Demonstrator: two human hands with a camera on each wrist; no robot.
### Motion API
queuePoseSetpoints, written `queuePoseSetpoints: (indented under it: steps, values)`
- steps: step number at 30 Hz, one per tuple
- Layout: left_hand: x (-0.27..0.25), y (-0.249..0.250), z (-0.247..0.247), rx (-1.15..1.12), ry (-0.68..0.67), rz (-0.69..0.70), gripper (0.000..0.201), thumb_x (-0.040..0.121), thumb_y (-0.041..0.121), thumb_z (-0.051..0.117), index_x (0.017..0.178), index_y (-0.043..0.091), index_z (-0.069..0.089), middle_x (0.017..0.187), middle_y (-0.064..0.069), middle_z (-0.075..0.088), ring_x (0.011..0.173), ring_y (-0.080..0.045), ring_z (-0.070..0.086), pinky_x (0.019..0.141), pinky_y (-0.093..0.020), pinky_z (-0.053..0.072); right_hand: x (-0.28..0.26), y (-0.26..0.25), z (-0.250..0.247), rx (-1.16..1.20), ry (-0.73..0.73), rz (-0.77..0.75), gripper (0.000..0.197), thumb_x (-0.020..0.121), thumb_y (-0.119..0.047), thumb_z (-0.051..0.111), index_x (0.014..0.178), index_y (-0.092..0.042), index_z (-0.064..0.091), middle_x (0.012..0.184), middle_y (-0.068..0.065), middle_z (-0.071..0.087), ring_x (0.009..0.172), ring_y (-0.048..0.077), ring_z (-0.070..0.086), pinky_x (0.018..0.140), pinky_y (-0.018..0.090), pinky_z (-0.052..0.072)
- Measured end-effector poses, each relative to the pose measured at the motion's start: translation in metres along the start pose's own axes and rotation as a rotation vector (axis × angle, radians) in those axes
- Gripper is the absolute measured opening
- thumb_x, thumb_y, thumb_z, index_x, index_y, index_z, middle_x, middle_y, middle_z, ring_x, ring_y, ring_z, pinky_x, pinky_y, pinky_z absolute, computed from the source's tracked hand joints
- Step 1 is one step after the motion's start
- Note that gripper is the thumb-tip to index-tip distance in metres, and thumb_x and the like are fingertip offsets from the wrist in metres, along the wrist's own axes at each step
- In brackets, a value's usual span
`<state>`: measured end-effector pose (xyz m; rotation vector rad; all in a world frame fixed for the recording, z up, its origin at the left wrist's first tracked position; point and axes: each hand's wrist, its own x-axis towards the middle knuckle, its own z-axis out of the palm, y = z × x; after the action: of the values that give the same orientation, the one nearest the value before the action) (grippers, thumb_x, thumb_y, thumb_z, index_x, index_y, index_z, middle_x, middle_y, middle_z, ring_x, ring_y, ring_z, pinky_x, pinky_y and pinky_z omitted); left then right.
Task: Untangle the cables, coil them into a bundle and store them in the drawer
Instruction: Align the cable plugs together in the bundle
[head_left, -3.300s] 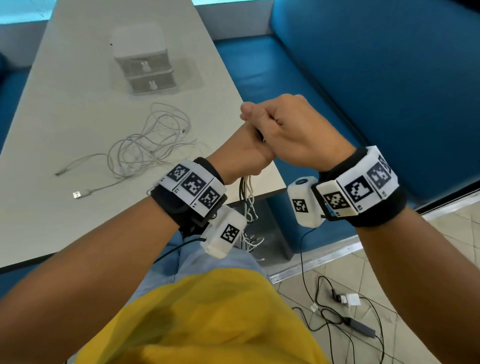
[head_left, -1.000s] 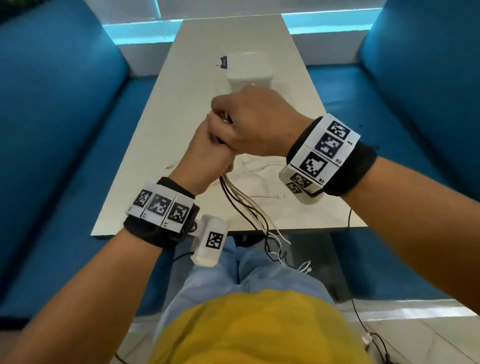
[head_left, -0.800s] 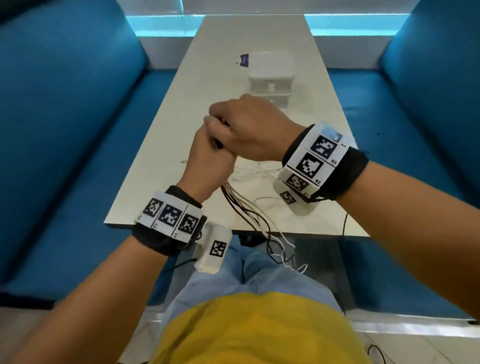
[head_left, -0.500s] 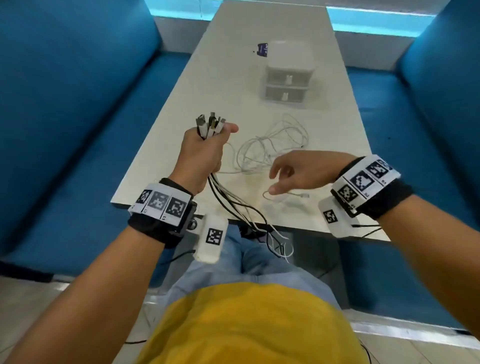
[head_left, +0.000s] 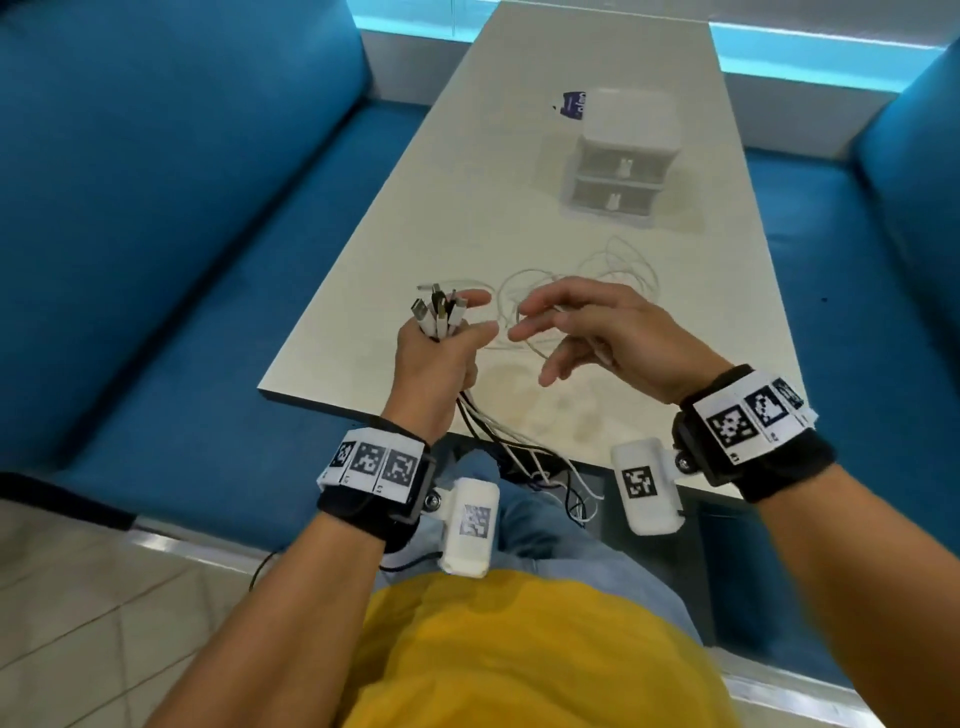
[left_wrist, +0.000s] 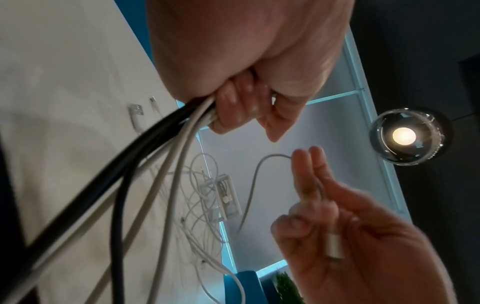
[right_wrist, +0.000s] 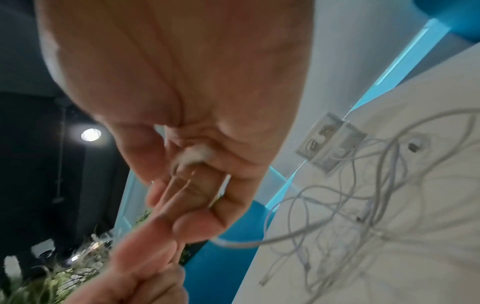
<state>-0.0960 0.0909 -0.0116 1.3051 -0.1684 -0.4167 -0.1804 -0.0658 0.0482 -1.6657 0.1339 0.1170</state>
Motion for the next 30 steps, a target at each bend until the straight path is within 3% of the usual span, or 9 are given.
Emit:
queuePoseSetpoints:
  steps: [3, 5, 10, 13, 15, 18, 22, 24, 30]
  values:
    - [-0.006, -0.010, -0.007, -0.082, 0.045, -0.020, 0.023, 0.088, -0.004, 0.057, 0.094, 0.018, 0.063, 0.048, 0.011, 0.040, 0.039, -0.006, 0.023, 0.040, -0.018, 0.020, 0.003, 0.004, 0.008, 0.238, -0.044, 0.052, 0.040, 0.083, -0.020, 0.040, 0.114, -0.005, 0.060, 0.116, 0.011, 0.070, 0.099, 0.031, 0.069, 0.081, 0.035, 0.054]
    - [-0.010, -0.018, -0.009, -0.095, 0.045, -0.021, 0.024, 0.088, -0.005, 0.057, 0.093, 0.018, 0.064, 0.051, 0.010, 0.038, 0.040, -0.006, 0.023, 0.040, -0.018, 0.021, 0.007, 0.006, 0.012, 0.176, 0.000, 0.043, 0.030, 0.088, -0.010, 0.046, 0.113, -0.004, 0.061, 0.112, 0.011, 0.071, 0.102, 0.027, 0.069, 0.087, 0.037, 0.054]
    - [-0.014, -0.022, -0.008, -0.108, -0.004, 0.006, 0.036, 0.077, -0.013, 0.057, 0.096, 0.017, 0.063, 0.051, 0.011, 0.037, 0.042, -0.005, 0.025, 0.042, -0.019, 0.023, 0.011, 0.015, 0.015, -0.188, 0.076, 0.031, 0.017, 0.097, -0.016, 0.054, 0.101, -0.005, 0.068, 0.086, 0.005, 0.076, 0.081, 0.016, 0.072, 0.073, 0.029, 0.056]
    - [-0.015, -0.019, -0.005, -0.154, -0.041, 0.025, 0.038, 0.068, -0.004, 0.059, 0.099, 0.017, 0.063, 0.056, 0.008, 0.036, 0.045, -0.005, 0.027, 0.043, -0.019, 0.025, 0.010, 0.017, 0.013, -0.348, 0.075, 0.068, 0.026, 0.096, -0.029, 0.056, 0.086, -0.012, 0.073, 0.057, 0.003, 0.060, 0.055, 0.017, 0.056, 0.058, 0.027, 0.044]
    - [-0.016, -0.018, -0.004, -0.177, -0.064, 0.022, 0.039, 0.067, 0.008, 0.069, 0.103, 0.020, 0.064, 0.064, 0.006, 0.037, 0.046, -0.004, 0.028, 0.044, -0.018, 0.025, 0.011, 0.018, 0.013, -0.511, 0.037, 0.071, 0.031, 0.093, -0.040, 0.057, 0.078, -0.019, 0.074, 0.058, 0.008, 0.051, 0.057, 0.021, 0.044, 0.061, 0.031, 0.039]
    - [-0.018, -0.020, -0.002, -0.137, -0.079, 0.011, 0.049, 0.061, 0.028, 0.078, 0.108, 0.025, 0.063, 0.072, 0.008, 0.043, 0.051, -0.003, 0.033, 0.044, -0.016, 0.026, 0.010, 0.014, 0.018, -0.604, -0.058, 0.109, 0.033, 0.093, -0.043, 0.056, 0.072, -0.023, 0.071, 0.075, 0.009, 0.066, 0.068, 0.019, 0.058, 0.069, 0.029, 0.045]
    - [-0.021, -0.023, 0.004, -0.005, -0.044, 0.000, 0.036, 0.072, 0.019, 0.080, 0.105, 0.019, 0.064, 0.077, 0.006, 0.062, 0.059, -0.008, 0.055, 0.050, -0.017, 0.042, 0.011, 0.012, 0.028, -0.633, -0.201, 0.151, 0.030, 0.096, -0.026, 0.054, 0.069, -0.027, 0.064, 0.059, -0.006, 0.066, 0.055, 0.003, 0.058, 0.063, 0.019, 0.044]
    - [-0.025, -0.021, 0.009, -0.027, -0.051, -0.016, 0.009, 0.084, 0.014, 0.071, 0.088, 0.015, 0.063, 0.064, 0.004, 0.061, 0.050, -0.012, 0.053, 0.048, -0.021, 0.044, 0.011, 0.015, 0.031, -0.669, -0.224, 0.148, 0.025, 0.097, -0.026, 0.052, 0.074, -0.025, 0.062, 0.056, -0.004, 0.063, 0.052, 0.008, 0.061, 0.067, 0.026, 0.051]
    - [-0.013, -0.005, 0.004, -0.230, 0.128, -0.114, 0.024, 0.096, 0.028, 0.056, 0.073, 0.020, 0.055, 0.066, 0.003, 0.053, 0.046, -0.005, 0.036, 0.041, -0.016, 0.027, -0.004, 0.025, 0.020, -0.854, -0.174, 0.090, 0.015, 0.088, -0.037, 0.065, 0.077, -0.028, 0.063, 0.063, -0.004, 0.066, 0.058, 0.006, 0.062, 0.061, 0.024, 0.045]
